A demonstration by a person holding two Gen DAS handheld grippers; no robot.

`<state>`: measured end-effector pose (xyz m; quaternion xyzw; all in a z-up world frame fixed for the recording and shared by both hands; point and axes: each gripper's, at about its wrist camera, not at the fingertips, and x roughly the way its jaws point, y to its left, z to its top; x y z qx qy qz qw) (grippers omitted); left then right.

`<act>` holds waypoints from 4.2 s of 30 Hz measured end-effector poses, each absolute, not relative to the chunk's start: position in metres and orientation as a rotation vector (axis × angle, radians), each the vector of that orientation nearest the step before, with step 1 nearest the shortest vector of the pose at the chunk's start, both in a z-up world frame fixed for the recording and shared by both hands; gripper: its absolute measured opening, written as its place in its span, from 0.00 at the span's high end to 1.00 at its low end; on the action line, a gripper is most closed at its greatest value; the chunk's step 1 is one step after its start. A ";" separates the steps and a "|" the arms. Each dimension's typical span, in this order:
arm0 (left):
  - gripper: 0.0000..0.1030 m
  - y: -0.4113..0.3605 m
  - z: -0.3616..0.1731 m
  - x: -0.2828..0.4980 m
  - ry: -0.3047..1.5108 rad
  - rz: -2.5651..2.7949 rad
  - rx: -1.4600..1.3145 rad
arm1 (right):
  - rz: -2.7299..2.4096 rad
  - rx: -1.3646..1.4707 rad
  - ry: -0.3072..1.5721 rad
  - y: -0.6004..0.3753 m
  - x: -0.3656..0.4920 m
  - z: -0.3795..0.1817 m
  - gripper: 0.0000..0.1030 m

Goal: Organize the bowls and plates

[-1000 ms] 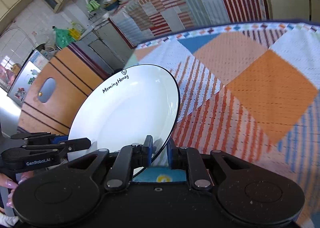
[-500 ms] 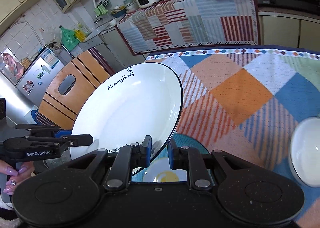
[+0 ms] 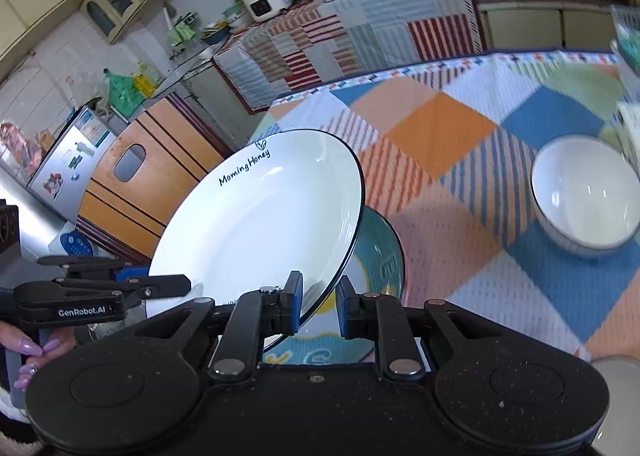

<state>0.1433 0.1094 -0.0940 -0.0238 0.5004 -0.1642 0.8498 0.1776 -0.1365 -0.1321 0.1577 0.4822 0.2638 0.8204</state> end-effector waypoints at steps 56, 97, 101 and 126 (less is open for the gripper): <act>0.82 0.113 -0.172 0.160 1.101 -0.238 -0.016 | 0.251 -0.011 1.115 -0.073 0.164 -0.187 0.75; 0.46 -0.054 -0.041 0.163 0.957 -0.542 0.187 | 0.012 0.142 0.976 -0.242 0.142 -0.110 0.14; 0.40 -0.067 -0.046 0.174 0.946 -0.557 0.200 | -0.029 0.177 0.983 -0.263 0.153 -0.120 0.12; 0.36 -0.148 -0.167 0.301 1.080 -0.538 0.031 | 0.311 -0.110 1.158 -0.239 0.252 -0.203 0.06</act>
